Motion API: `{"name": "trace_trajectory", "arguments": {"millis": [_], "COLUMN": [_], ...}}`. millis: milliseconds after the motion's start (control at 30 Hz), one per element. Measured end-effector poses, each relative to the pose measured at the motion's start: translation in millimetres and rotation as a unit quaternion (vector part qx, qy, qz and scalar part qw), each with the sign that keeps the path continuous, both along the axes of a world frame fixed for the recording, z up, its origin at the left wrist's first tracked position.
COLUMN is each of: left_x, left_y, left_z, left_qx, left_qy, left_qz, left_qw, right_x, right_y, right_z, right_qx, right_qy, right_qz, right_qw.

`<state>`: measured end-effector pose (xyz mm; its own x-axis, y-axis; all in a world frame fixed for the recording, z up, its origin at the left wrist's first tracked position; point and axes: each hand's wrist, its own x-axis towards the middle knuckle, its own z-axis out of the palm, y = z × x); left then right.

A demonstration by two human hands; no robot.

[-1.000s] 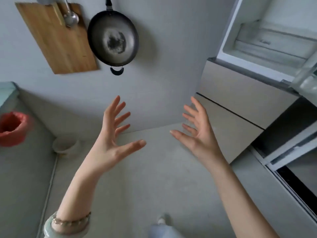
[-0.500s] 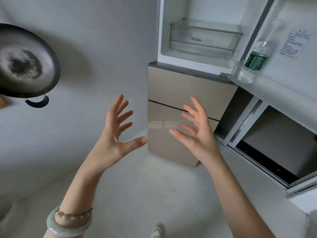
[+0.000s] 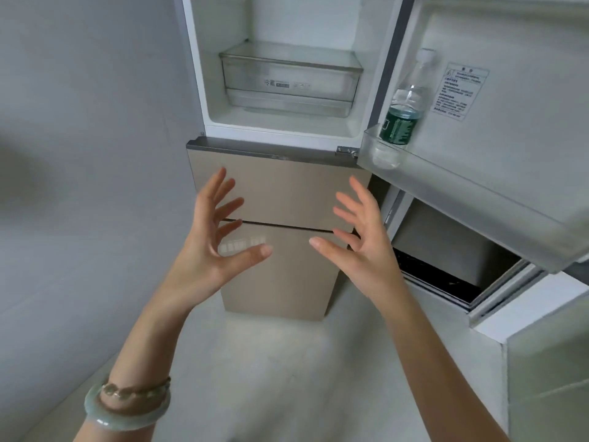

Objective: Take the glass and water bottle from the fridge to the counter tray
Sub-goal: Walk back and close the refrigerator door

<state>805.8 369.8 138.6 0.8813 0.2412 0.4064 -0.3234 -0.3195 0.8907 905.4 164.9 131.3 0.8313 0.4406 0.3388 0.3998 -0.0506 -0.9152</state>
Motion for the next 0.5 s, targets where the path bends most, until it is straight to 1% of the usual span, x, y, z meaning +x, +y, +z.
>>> {"name": "trace_trajectory", "arguments": {"millis": [200, 500], "left_x": [55.8, 114.5], "left_y": [11.8, 31.8], "left_z": [-3.8, 10.7], "left_qx": [-0.004, 0.038], "left_qy": [-0.004, -0.01], "left_qz": [-0.08, -0.202], "left_qw": [0.997, 0.979], "right_x": [19.1, 20.8], "right_y": [-0.5, 10.4], "right_z": [4.7, 17.4], "right_qx": [-0.014, -0.01], "right_qy": [0.007, -0.007], "right_qz": [-0.082, -0.215], "right_qw": [0.996, 0.976]}}
